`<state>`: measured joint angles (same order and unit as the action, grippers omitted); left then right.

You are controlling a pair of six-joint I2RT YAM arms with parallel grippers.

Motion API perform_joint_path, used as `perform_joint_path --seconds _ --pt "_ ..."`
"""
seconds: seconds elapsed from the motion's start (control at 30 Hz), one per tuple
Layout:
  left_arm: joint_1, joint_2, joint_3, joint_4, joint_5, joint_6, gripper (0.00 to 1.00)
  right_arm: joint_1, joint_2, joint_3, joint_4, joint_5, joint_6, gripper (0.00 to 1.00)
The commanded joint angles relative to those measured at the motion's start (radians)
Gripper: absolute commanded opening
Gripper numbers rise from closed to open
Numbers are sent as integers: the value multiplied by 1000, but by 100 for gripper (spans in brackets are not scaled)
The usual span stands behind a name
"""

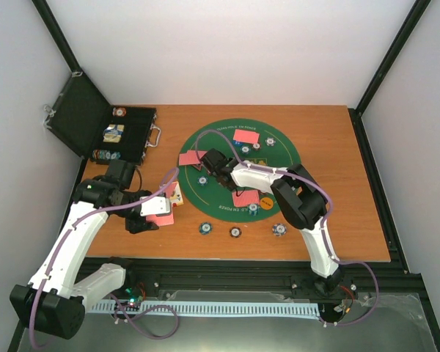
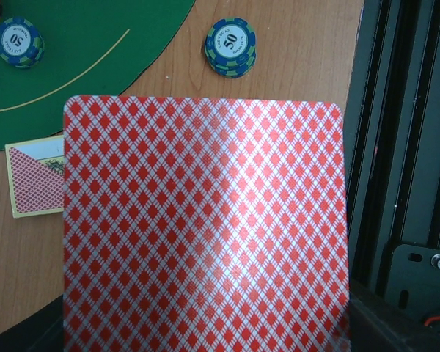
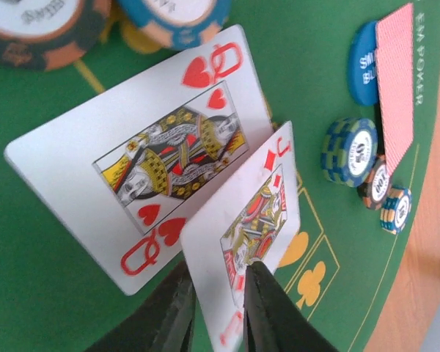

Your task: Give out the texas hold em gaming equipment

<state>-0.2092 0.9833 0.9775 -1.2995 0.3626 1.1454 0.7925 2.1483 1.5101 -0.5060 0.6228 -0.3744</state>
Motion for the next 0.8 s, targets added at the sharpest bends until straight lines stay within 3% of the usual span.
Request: perform_joint_path --seconds 0.0,0.13,0.3,0.33,0.4,0.5,0.67,0.77 --pt "4 -17 42 -16 10 -6 28 8 -45 -7 -66 -38 58 24" --pt "4 -14 46 -18 5 -7 28 10 -102 -32 -74 -81 74 46" --pt "4 -17 45 -18 6 -7 28 6 -194 -23 -93 -133 165 63" --pt "4 -16 46 -20 6 -8 28 3 -220 -18 -92 -159 203 71" --pt "4 -13 49 -23 7 -10 28 -14 -282 -8 -94 -250 308 98" --pt "4 -13 57 -28 10 -12 28 -63 -402 -42 -35 -446 526 100" --pt "4 -13 61 -33 6 -12 28 -213 -547 -233 174 -936 838 100" --pt "4 -13 64 -32 10 -13 28 -228 -582 -328 266 -1053 938 100"
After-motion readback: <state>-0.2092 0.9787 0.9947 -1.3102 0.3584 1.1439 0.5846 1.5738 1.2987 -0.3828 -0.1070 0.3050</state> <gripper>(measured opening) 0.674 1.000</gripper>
